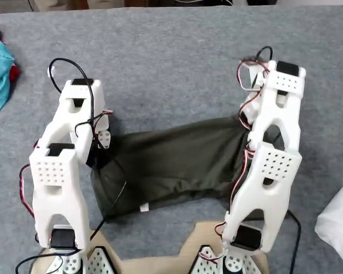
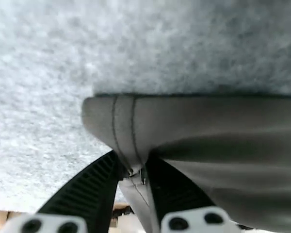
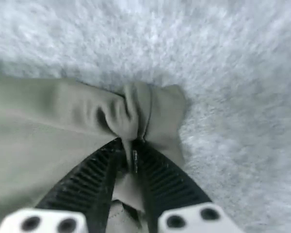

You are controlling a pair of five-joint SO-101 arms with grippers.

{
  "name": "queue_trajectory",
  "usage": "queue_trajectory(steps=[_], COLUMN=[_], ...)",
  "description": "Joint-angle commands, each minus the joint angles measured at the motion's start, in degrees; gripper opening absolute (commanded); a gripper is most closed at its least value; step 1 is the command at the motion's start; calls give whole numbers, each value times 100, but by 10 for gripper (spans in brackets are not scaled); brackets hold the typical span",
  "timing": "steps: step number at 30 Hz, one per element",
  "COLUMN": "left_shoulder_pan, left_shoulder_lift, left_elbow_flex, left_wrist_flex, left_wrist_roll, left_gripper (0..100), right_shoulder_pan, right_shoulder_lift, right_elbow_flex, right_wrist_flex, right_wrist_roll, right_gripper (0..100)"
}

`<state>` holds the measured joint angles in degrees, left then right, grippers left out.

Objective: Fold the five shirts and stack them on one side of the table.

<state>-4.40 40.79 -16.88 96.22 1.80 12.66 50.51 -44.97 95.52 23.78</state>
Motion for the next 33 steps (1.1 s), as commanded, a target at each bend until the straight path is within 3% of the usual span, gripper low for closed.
queue_trajectory(steps=[1, 18, 25, 33], left_shoulder_pan=[-448, -642, -615, -615], left_shoulder_lift=[-31, -31, -22, -13], left_elbow_flex=[-1064, -2699, -2945, -2884], left_wrist_flex=[0, 264, 246, 290], left_wrist_roll=[18, 62, 70, -9], left_gripper=[19, 19, 19, 23], right_shoulder_pan=[-180, -330, -347, -356], right_shoulder_lift=[-31, -22, -40, -189], right_elbow_flex=[-708, -1596, -1604, -1543], right_wrist_flex=[53, -536, -149, 695], right_wrist_roll=[26, 18, 88, 1257], right_gripper=[6, 9, 9, 9])
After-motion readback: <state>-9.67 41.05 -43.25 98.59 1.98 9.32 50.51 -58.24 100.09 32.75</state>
